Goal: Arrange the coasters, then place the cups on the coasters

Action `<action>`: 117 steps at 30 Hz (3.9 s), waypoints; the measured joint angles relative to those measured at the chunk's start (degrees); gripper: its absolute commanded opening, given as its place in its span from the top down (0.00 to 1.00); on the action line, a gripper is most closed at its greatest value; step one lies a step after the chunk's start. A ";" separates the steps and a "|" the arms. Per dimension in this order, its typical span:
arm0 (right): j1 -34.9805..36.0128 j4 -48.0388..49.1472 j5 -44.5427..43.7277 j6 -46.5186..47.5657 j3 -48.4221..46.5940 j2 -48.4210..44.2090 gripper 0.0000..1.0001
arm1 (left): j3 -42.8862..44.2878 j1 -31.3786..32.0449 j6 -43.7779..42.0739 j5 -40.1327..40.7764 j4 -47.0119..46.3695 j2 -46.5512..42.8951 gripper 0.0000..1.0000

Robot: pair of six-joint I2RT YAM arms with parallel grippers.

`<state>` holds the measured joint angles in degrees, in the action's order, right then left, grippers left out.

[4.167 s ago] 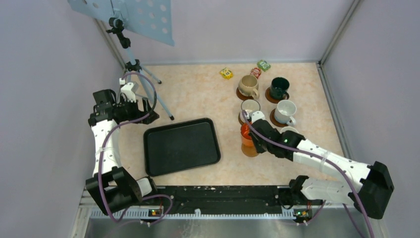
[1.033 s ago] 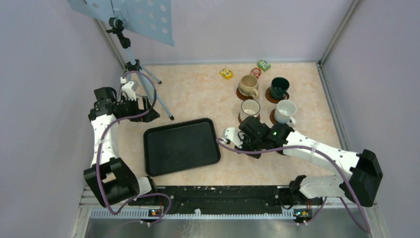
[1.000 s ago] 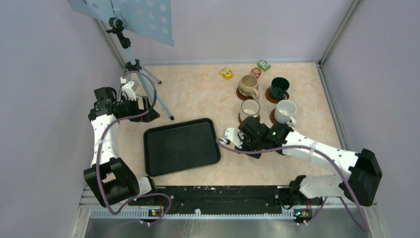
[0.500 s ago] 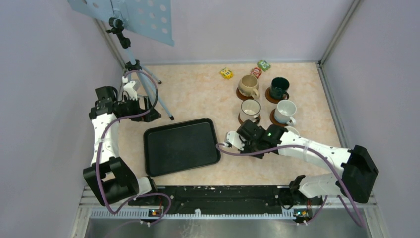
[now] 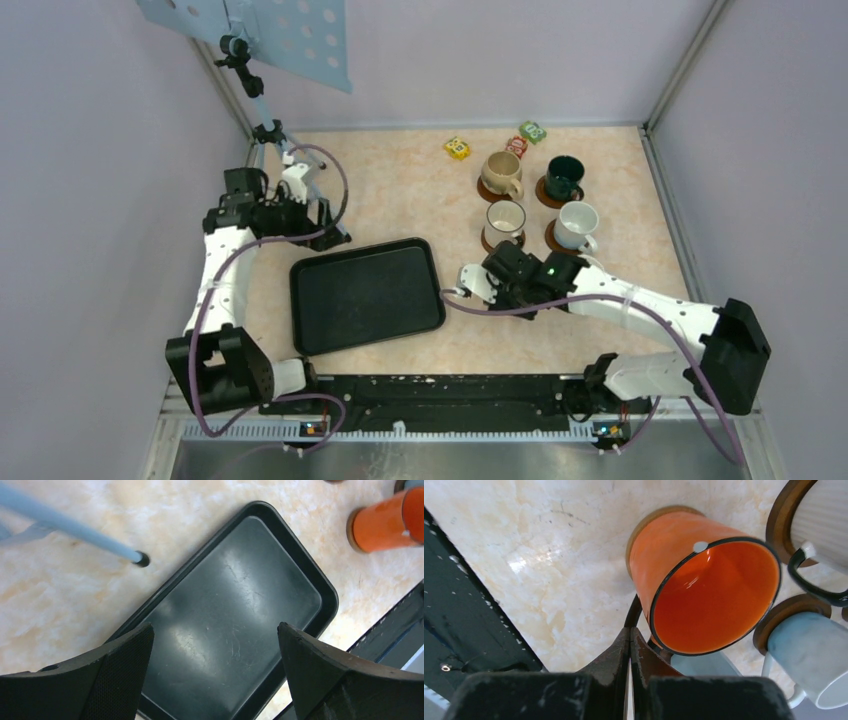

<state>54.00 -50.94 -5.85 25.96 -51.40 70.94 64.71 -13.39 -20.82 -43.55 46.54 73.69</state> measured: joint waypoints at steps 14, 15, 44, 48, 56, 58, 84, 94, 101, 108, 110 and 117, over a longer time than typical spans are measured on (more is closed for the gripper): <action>-6.95 5.81 11.93 -3.28 -8.96 -6.14 0.59 | 0.31 33.40 -10.14 24.11 -1.07 8.00 0.05; -8.48 6.12 12.55 -3.72 -9.29 -6.14 0.59 | 1.18 35.08 -11.54 26.60 -1.51 10.95 0.07; -16.20 8.15 16.46 -7.15 -9.57 -11.08 0.59 | 26.53 36.96 -12.02 37.09 4.04 45.81 1.00; -16.46 8.15 16.50 -7.15 -9.60 -11.10 0.59 | 31.12 35.47 -5.70 33.20 5.57 48.43 1.00; -16.70 8.15 16.52 -7.15 -9.57 -11.08 0.59 | 34.82 32.04 3.67 31.91 6.12 49.94 1.00; -16.70 8.15 16.52 -7.15 -9.57 -11.08 0.59 | 34.84 30.23 6.82 31.82 6.12 49.94 1.00; -16.81 8.09 17.79 -7.17 -9.60 -11.06 0.59 | 28.06 25.90 32.28 41.59 1.01 44.83 1.00; -17.05 8.09 18.47 -7.72 -9.60 -9.90 0.59 | 23.28 25.90 36.15 44.72 -0.87 40.85 0.95; -17.05 8.09 18.84 -7.82 -9.60 -9.66 0.59 | 22.10 25.90 37.62 46.34 -1.86 39.85 0.66; -17.05 8.09 18.86 -8.04 -9.57 -9.66 0.58 | 21.97 25.79 37.42 48.83 -3.65 39.60 0.29; -17.05 8.09 18.93 -8.09 -9.57 -9.64 0.57 | 21.97 25.75 37.20 48.50 -4.02 39.28 0.27; -17.05 8.02 18.99 -8.28 -9.60 -9.33 0.43 | 21.97 26.34 34.62 47.43 -4.26 36.52 0.10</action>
<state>36.95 -42.92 13.15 17.67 -60.99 61.60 86.67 12.95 13.80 3.88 42.28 110.21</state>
